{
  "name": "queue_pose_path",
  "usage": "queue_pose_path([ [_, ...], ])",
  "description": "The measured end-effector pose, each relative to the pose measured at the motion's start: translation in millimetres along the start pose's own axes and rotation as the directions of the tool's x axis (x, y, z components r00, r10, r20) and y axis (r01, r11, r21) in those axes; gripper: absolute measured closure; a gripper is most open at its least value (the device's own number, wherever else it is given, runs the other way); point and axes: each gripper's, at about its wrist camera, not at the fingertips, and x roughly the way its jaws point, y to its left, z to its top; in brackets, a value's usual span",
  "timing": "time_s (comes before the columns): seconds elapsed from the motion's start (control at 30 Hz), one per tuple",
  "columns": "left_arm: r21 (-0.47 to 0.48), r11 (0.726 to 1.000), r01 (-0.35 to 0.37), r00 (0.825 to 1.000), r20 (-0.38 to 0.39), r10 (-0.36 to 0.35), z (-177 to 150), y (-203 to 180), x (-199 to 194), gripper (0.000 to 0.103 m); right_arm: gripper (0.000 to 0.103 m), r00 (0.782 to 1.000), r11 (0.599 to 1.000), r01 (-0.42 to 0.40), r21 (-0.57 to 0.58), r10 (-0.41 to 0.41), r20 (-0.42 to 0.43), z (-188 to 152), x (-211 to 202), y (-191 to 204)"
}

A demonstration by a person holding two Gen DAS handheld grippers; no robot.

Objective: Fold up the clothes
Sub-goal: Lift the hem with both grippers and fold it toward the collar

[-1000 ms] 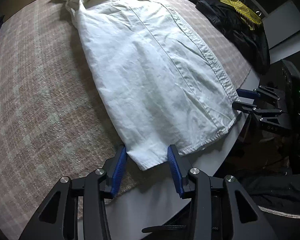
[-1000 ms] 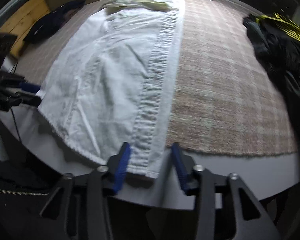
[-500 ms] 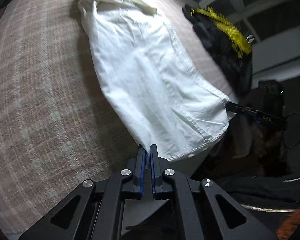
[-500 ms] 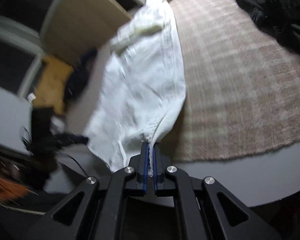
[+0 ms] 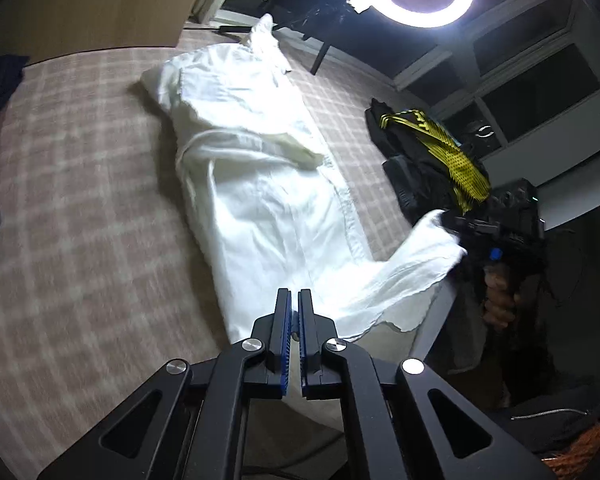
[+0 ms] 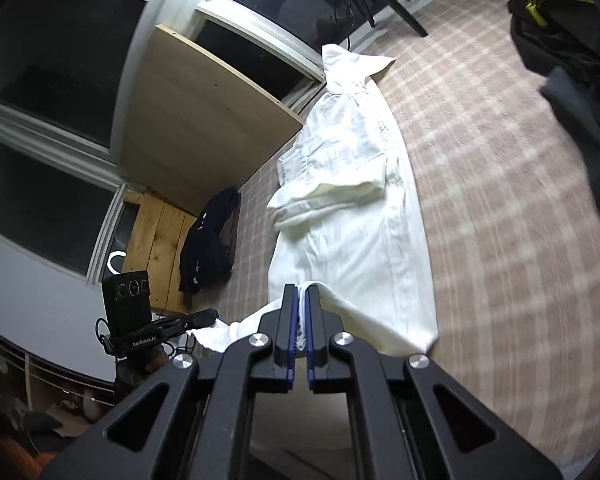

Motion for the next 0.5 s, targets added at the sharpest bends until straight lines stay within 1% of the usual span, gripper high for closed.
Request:
queue_pose_path([
  [0.07, 0.014, 1.000, -0.003, 1.000, -0.011, 0.003, -2, -1, 2, 0.101, 0.099, 1.000, 1.000, 0.002, 0.007, -0.002, -0.023, 7, 4, -4],
  [0.1, 0.012, 1.000, 0.006, 1.000, -0.024, -0.006, -6, -1, 2, 0.101, 0.099, 0.999, 1.000, -0.002, 0.011, 0.002, -0.034, 8, 4, -5],
  [0.2, 0.028, 1.000, 0.009, 0.997, -0.075, -0.007, -22, -7, 4, 0.101, 0.099, 0.997, 0.999, 0.039, 0.007, -0.038, -0.060, 1, -5, -11],
  [0.3, 0.031, 0.999, 0.020, 0.992, -0.122, -0.016, -44, -14, 7, 0.101, 0.099, 0.991, 0.996, 0.091, 0.016, -0.089, -0.099, -23, -19, -17],
  [0.43, 0.001, 0.998, 0.061, 0.987, -0.149, -0.061, -67, -19, 14, 0.100, 0.097, 0.973, 0.989, 0.150, 0.019, -0.144, -0.178, -57, -25, -26],
  [0.5, -0.022, 0.997, 0.071, 0.982, -0.172, -0.074, -80, -18, 18, 0.088, 0.095, 0.965, 0.984, 0.174, 0.044, -0.161, -0.208, -74, -29, -33],
])
